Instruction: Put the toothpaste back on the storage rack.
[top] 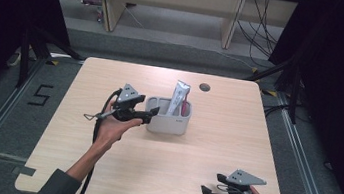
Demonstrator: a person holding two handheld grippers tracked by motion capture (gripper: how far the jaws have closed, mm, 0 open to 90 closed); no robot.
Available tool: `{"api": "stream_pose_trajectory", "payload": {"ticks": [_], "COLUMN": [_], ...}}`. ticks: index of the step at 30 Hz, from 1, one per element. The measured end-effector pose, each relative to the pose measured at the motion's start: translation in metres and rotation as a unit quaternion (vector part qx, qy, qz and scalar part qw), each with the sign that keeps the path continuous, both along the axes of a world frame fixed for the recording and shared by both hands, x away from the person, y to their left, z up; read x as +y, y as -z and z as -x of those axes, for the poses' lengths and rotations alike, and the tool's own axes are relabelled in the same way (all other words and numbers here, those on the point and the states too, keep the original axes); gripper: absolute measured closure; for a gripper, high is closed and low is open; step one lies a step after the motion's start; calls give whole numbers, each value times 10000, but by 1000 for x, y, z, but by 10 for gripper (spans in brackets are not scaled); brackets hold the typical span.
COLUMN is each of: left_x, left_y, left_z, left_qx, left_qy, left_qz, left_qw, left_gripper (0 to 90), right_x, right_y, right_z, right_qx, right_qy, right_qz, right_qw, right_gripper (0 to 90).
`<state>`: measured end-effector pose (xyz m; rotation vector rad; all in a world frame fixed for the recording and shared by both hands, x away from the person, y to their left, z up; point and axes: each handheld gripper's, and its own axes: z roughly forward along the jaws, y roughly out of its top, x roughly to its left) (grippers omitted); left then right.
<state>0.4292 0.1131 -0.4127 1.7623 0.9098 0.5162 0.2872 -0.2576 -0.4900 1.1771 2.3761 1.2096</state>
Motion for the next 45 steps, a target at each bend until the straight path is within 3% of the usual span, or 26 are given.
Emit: {"api": "stream_pose_trajectory", "payload": {"ticks": [11, 15, 17, 18, 19, 20, 28, 29, 32, 34, 37, 39, 41, 42, 43, 44, 45], "left_x": [18, 20, 21, 21, 22, 22, 26, 27, 28, 29, 32, 33, 35, 36, 37, 37, 38], "left_y": [8, 10, 10, 11, 11, 11, 12, 13, 16, 17, 18, 18, 19, 19, 20, 21, 22], "left_z": [15, 18, 20, 20, 21, 22, 26, 26, 27, 29, 32, 35, 37, 38, 39, 40, 41], "left_qx": [9, 11, 30, 33, 37, 37, 42, 46, 57, 61, 70, 80, 90, 88, 93, 94, 106], "left_qy": [26, 55, 25, 35, 33, 33, 17, 20, 36, 50, 39, 45, 62, 69, 71, 69, 56], "left_qz": [-72, -61, -83, -88, -87, -89, -81, -97, -96, -113, -148, -161, -184, -190, -210, -213, -222], "left_qw": [10000, 10000, 10000, 9999, 10000, 9999, 10000, 9999, 9999, 9999, 9999, 9998, 9998, 9998, 9997, 9997, 9997], "left_gripper": [278, 274, 273, 272, 272, 272, 271, 270, 270, 270, 270, 270, 269, 268, 268, 268, 268], "right_x": [2, 1, 3, 3, 1, 3, 3, 1, 3, 2, 3, 2, 4, 4, 2, 3, 3], "right_y": [0, 0, 0, 1, 1, 0, 1, 1, 0, 1, 1, 1, 1, 1, 1, 1, 1], "right_z": [0, -1, 1, 1, 0, 1, 1, 0, 1, 0, 1, 0, 2, 2, 0, 1, 1], "right_qx": [26, 45, 79, 98, -27, 90, 93, -27, 99, -37, 95, -36, 170, 170, 1, 123, 101], "right_qy": [11, -166, -34, -55, -80, -35, -13, -49, 0, -42, -8, -44, 4, 5, -59, -14, -13], "right_qz": [11, 10, -5, -49, 70, -12, 42, 109, 43, 89, 47, 92, -1, 3, 105, 33, 48], "right_qw": [10000, 9999, 10000, 9999, 9999, 10000, 9999, 9999, 9999, 9999, 9999, 9999, 9999, 9999, 9999, 9999, 9999], "right_gripper": [266, 266, 266, 266, 266, 266, 266, 266, 266, 267, 266, 266, 266, 266, 266, 266, 266]}}
